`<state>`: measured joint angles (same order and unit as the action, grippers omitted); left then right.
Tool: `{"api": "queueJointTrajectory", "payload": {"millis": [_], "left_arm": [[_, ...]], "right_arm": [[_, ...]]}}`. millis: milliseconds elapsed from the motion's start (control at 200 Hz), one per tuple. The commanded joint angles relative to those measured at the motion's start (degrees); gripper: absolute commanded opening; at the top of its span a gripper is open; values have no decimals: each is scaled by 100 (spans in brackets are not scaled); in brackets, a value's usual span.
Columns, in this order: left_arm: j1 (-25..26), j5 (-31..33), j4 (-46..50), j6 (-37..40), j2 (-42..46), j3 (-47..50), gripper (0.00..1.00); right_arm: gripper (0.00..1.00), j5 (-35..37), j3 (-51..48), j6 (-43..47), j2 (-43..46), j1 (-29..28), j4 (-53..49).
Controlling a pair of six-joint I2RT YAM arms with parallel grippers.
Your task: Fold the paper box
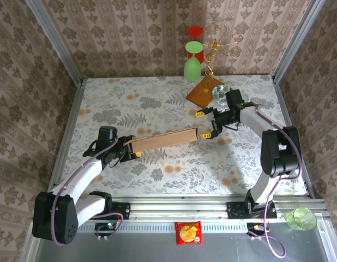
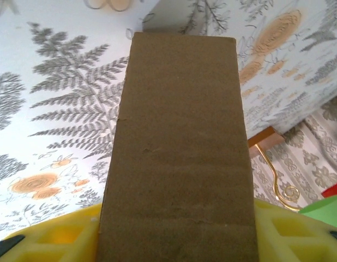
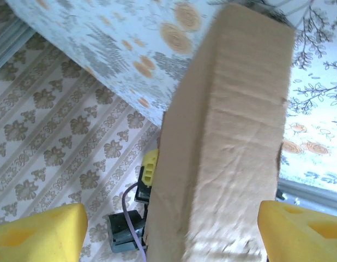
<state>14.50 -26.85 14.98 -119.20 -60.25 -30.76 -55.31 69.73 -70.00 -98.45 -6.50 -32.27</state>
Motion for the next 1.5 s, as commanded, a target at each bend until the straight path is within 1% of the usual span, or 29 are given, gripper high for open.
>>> {"api": "queueJointTrajectory", "payload": {"millis": [0, 50, 140, 165, 235, 295, 365, 440, 510, 615, 710, 810, 1010, 1095, 1195, 1335, 1495], "left_arm": [[-104, 44, 1098, -245, 71, -347, 29], [-160, 5, 1300, -211, 51, -437, 29], [-325, -13, 1759, -48, 51, -647, 27], [-380, -10, 1908, 33, 52, -728, 27], [-554, 4, 2264, 215, 9, -898, 27], [-692, -17, 2455, 368, -70, -1016, 27], [-822, -61, 2652, 525, -217, -1134, 27], [-902, -107, 2747, 667, -397, -1238, 27], [-972, -116, 2887, 794, -558, -1353, 26], [-1116, -66, 2982, 918, -734, -1495, 28], [-1236, -66, 3018, 1058, -918, -1600, 28], [-1307, -83, 3036, 1155, -1094, -1668, 27], [-1420, -70, 3057, 1279, -1330, -1726, 27], [-1458, -79, 3028, 1300, -1374, -1735, 27], [-1502, -57, 3030, 1345, -1408, -1778, 27], [-1518, -48, 3054, 1394, -1470, -1841, 27], [-1519, -30, 3054, 1423, -1506, -1878, 27]], "right_arm": [[82, 530, 417, 1015, 476, 120, -805], [80, 943, 656, 1631, 634, 149, -1147], [68, 1779, 1038, 2850, 992, 57, -1567], [64, 2115, 1108, 3238, 1102, -7, -1670], [52, 2911, 1108, 4345, 1483, -310, -1716], [46, 3410, 903, 5305, 1816, -667, -1537], [43, 3653, 518, 6293, 2232, -982, -1206], [42, 3641, 327, 6815, 2374, -1050, -1022], [41, 3506, 463, 7133, 2263, -1059, -1082], [41, 3496, 953, 7665, 1831, -1247, -1559], [43, 3647, 1385, 7947, 1360, -1459, -1869], [45, 3736, 1832, 7946, 847, -1587, -2142], [46, 3840, 2439, 8055, 256, -1841, -2326], [44, 3834, 2626, 8074, 69, -1880, -2425], [39, 3815, 2785, 8110, -74, -1914, -2472], [38, 3903, 2896, 8166, -209, -1925, -2542], [35, 3787, 2989, 8173, -308, -1949, -2552]]}}
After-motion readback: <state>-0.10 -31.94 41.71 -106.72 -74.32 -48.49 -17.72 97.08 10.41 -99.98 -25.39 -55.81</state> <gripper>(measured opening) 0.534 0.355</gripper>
